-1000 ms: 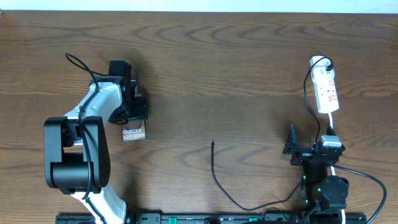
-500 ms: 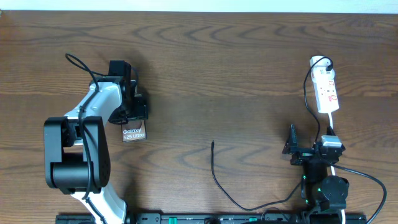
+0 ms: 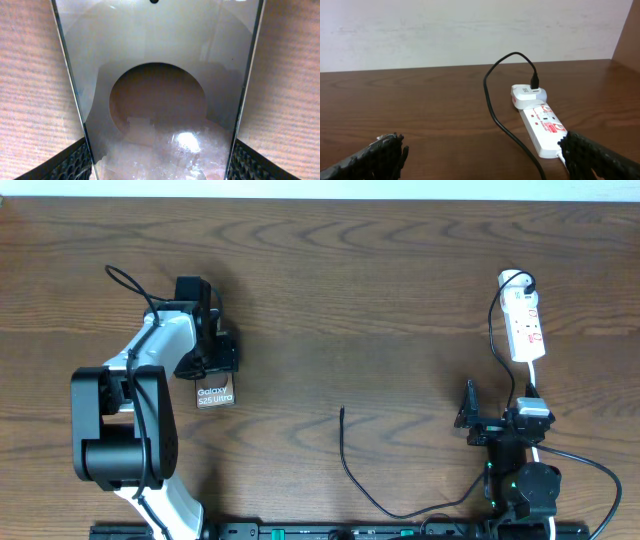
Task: Plug charger to phone and switch on socket
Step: 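Close the left gripper on the phone's short edge, then lift the phone with the left gripper and raise it upright, then move the right gripper toward the phone held by the left gripper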
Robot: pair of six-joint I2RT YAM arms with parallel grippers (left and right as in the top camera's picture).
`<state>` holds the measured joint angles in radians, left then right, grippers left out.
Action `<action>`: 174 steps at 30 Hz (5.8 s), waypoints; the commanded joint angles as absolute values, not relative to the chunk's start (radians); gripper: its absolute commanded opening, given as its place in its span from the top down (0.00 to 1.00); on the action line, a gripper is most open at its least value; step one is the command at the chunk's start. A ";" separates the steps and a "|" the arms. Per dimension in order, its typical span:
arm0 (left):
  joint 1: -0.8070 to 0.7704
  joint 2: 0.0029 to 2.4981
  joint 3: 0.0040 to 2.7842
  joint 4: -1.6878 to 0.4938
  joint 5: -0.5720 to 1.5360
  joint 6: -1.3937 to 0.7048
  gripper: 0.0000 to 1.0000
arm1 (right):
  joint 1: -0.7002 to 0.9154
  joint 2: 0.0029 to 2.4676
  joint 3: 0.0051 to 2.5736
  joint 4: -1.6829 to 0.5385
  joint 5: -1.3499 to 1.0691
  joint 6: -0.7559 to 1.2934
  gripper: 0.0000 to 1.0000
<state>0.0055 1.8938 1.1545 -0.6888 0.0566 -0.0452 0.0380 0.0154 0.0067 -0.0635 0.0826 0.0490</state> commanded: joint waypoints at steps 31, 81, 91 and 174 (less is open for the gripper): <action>0.007 1.608 1.216 -0.524 1.096 -0.824 0.92 | 0.040 0.012 0.006 -0.067 0.091 0.063 0.01; 0.008 1.607 1.216 -0.147 1.486 -1.632 0.93 | 0.040 0.012 0.006 -0.067 0.091 0.063 0.01; 0.008 1.607 1.216 -0.146 1.489 -1.651 0.93 | 0.040 0.012 0.006 -0.067 0.091 0.063 0.01; 0.011 1.766 1.201 -0.127 1.018 -1.253 0.93 | 0.064 1.344 0.706 0.417 -1.177 0.564 0.01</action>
<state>0.0055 1.7733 1.1881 -0.1143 1.0653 -1.2743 0.0456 1.2446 0.7063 0.3592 -1.0172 0.3981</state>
